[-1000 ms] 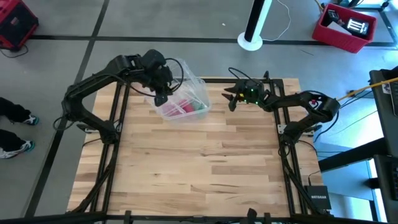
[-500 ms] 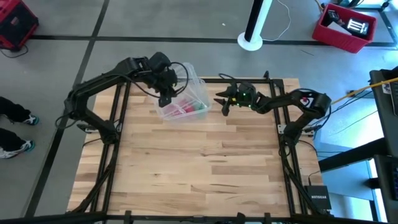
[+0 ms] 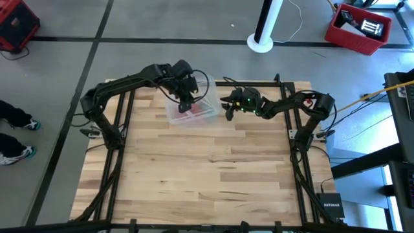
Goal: Roll bandage
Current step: Close the transparent bin
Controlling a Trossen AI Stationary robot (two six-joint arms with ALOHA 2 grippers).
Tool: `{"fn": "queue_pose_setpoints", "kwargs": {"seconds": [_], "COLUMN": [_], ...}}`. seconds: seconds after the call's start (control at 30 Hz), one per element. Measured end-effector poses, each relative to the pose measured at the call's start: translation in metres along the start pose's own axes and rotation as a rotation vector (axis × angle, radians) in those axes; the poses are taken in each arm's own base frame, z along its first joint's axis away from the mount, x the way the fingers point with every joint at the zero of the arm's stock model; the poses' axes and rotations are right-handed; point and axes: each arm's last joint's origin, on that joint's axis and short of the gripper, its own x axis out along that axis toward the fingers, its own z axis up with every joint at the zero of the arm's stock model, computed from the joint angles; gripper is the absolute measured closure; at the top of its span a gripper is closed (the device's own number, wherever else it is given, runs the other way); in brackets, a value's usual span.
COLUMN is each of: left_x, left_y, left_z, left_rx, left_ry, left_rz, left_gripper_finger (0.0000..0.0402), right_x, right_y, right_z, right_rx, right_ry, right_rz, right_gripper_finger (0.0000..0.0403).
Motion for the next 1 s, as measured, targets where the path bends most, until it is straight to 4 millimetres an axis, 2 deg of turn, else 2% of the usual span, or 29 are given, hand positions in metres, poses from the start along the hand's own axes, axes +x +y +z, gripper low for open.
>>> {"fn": "queue_pose_setpoints", "kwargs": {"seconds": [0.3,0.43,0.6,0.7,0.83,1.0], "left_x": [0.038,0.047,0.047,0.047,0.045,0.019], "left_y": [0.011,0.012,0.01,0.01,0.007,0.002], "left_z": [0.003,0.004,0.005,0.005,0.007,0.018], "left_rx": [-0.017,-0.022,-0.047,-0.07,-0.064,-0.05], "left_ry": [0.05,0.061,0.049,0.059,0.066,0.06], "left_rz": [0.04,0.034,0.039,0.043,0.037,0.049], "left_gripper_finger": [0.0355,0.0355,0.0349,0.032,0.0264,0.0219], "right_x": [0.0,0.0,0.0,-0.001,-0.005,-0.026], "right_y": [0.001,0.001,0.001,0.001,0.002,0.006], "right_z": [0.0,-0.001,-0.004,-0.005,0.001,0.02], "right_rx": [-0.013,-0.022,-0.024,-0.021,-0.027,-0.094], "right_ry": [0.0,0.008,0.037,0.053,0.059,0.082], "right_rz": [0.008,0.028,0.028,0.034,0.034,0.004], "right_gripper_finger": [0.0252,0.0252,0.0252,0.0243,0.0205,0.0157]}}
